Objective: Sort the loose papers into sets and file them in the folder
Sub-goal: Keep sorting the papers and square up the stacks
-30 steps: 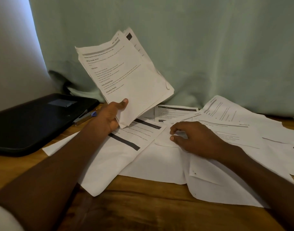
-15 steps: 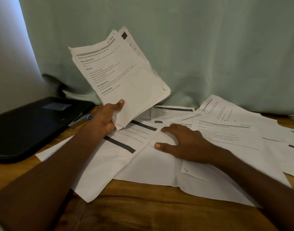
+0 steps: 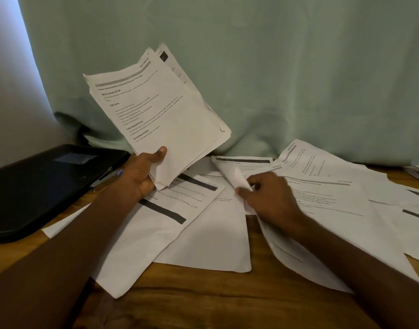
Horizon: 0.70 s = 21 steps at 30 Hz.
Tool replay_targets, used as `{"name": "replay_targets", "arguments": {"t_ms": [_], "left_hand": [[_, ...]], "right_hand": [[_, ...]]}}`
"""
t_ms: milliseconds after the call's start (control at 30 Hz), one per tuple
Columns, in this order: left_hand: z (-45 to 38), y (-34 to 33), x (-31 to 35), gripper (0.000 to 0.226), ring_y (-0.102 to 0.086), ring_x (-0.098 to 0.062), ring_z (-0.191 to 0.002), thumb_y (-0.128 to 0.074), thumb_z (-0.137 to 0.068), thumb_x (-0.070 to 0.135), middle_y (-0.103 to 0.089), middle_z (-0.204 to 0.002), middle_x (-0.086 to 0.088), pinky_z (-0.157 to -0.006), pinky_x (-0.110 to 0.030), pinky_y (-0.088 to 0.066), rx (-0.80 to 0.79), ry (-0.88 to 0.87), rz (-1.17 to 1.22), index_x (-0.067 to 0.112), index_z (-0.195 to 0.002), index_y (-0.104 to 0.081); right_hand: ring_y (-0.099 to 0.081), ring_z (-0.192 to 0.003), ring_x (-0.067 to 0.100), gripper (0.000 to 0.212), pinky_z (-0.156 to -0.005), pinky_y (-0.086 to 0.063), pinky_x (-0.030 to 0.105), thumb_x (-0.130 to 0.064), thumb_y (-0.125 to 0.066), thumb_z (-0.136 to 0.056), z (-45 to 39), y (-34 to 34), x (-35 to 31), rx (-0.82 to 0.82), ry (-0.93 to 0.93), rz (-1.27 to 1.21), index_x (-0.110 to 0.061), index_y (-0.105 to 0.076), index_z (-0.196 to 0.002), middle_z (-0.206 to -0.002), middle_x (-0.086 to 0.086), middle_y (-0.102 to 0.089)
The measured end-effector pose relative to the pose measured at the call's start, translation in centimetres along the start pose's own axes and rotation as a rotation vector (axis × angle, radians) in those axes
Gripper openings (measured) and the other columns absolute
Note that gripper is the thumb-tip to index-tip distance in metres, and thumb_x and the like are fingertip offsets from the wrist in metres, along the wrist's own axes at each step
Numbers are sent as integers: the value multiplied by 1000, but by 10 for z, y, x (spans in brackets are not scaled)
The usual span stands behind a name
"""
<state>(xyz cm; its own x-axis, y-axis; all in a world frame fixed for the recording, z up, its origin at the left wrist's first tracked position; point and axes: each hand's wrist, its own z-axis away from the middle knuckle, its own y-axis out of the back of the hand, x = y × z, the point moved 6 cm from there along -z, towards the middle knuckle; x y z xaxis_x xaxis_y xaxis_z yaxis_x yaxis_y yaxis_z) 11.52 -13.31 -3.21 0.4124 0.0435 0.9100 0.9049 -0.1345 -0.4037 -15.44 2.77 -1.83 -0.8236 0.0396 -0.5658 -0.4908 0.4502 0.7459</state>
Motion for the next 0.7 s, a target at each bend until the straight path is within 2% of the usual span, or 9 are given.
{"name": "replay_targets", "arguments": {"t_ms": [67,133,200,300,367,467,534,634,700], "left_hand": [[1,1,2,35,-64,-35,-114,-74,-91,14,-69,-126,-11,-80,-51,-57,5,-2,0,26,-123,-64],[1,1,3,32,-65,-34,-109,-73,-92,14,-69,-122,-10,-74,-49,-57,0,-2,4,27,-121,-64],[1,0,3,34,-65,-34,-110,-74,-91,14,-69,-124,-11,-75,-50,-57,-4,0,5,26,-121,-64],[0,-1,2,33,-64,-35,-115,-75,-90,13,-68,-129,-12,-82,-51,-57,-12,3,8,26,-119,-65],[0,-1,2,34,-63,-36,-118,-76,-89,15,-68,-130,-12,-83,-52,-57,-12,4,1,26,-120,-65],[1,-1,3,36,-63,-36,-119,-76,-89,16,-68,-130,-12,-81,-50,-57,-11,-7,-9,25,-122,-64],[1,-1,4,42,-65,-35,-115,-76,-88,16,-68,-129,-12,-76,-47,-58,-16,-6,-4,22,-128,-63],[5,-4,5,42,-66,-32,-110,-75,-88,17,-68,-129,-13,-74,-45,-59,-25,-5,-2,21,-128,-62],[6,-3,6,51,-65,-34,-115,-79,-82,19,-67,-131,-14,-79,-47,-58,-24,-9,-4,20,-130,-62]], "right_hand": [[-64,-69,9,16,-61,-46,25,-35,-73,-90,-1,21,5,132,-48,-194,-21,-78,-93,-84,-5,-74],[-66,-72,16,12,-65,-50,29,-30,-74,-90,-3,41,15,260,-129,-400,-19,-78,-90,-79,-3,-72],[-66,-74,16,12,-66,-51,30,-30,-73,-90,-5,53,27,350,-220,-545,-19,-75,-85,-78,-2,-70],[-61,-74,11,17,-62,-46,27,-30,-72,-92,-7,60,37,412,-272,-574,-18,-70,-79,-79,-3,-68],[-58,-72,7,16,-58,-40,23,-29,-70,-94,-7,60,38,425,-268,-564,-17,-69,-84,-79,-7,-66],[-60,-77,6,8,-67,-48,26,-28,-71,-94,-8,58,37,439,-228,-512,-20,-69,-93,-82,-12,-65],[-61,-83,5,18,-80,-51,29,-23,-73,-91,-8,55,36,436,-167,-406,-20,-70,-108,-95,-9,-68],[-52,-118,11,67,-94,-43,27,-1,-75,-81,-9,42,21,298,60,-197,-23,-53,-140,-133,-6,-54],[-40,-140,22,76,-107,-40,38,3,-79,-71,-5,31,-2,197,304,96,-27,-58,-137,-154,-1,-42]]}}
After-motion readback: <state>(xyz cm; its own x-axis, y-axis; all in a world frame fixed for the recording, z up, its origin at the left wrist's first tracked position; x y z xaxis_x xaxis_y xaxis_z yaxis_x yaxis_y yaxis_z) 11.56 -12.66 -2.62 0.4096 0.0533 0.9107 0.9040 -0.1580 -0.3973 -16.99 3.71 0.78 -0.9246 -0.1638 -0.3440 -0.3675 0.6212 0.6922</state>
